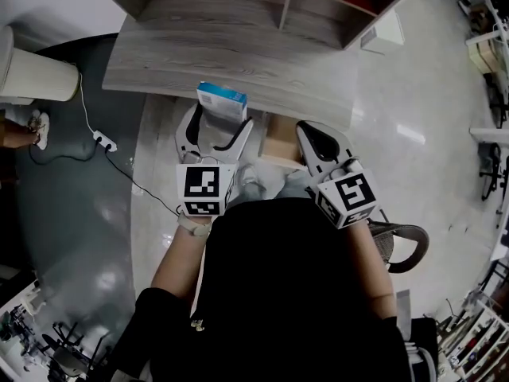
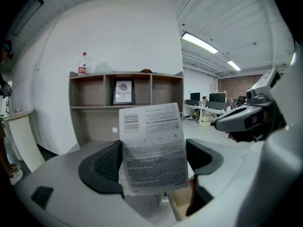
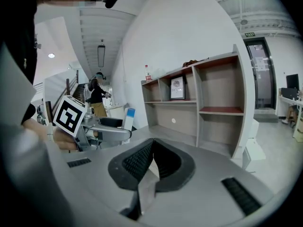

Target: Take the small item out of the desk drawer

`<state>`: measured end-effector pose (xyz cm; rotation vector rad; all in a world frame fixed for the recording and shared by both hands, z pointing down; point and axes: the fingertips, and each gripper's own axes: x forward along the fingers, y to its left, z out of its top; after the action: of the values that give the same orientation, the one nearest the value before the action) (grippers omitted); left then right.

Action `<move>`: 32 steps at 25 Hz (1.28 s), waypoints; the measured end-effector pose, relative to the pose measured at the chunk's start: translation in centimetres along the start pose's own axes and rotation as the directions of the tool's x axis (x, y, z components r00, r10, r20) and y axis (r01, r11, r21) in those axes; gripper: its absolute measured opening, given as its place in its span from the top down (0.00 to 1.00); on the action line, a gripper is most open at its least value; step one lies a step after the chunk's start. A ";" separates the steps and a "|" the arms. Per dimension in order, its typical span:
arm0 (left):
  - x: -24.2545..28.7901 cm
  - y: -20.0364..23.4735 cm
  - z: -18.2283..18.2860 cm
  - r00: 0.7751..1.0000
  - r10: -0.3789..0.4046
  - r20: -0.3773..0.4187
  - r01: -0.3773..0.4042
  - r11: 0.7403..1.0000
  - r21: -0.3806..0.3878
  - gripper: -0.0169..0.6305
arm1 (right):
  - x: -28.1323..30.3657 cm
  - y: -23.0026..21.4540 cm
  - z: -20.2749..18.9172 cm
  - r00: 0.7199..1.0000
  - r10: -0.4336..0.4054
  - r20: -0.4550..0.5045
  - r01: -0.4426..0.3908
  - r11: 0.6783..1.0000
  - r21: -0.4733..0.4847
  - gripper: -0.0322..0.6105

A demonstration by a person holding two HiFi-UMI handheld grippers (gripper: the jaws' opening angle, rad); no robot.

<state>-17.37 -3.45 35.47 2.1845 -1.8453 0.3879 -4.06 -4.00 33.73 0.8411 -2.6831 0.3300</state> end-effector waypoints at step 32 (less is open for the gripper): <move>-7.0 4.3 4.3 0.982 0.032 0.184 -0.029 0.999 -0.017 0.31 | 0.3 3.8 3.8 0.990 -0.007 0.142 0.012 0.999 -0.037 0.95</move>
<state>-22.57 0.70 29.07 2.2520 -1.9709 0.1830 -7.36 -2.27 29.85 0.8976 -2.8058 0.2242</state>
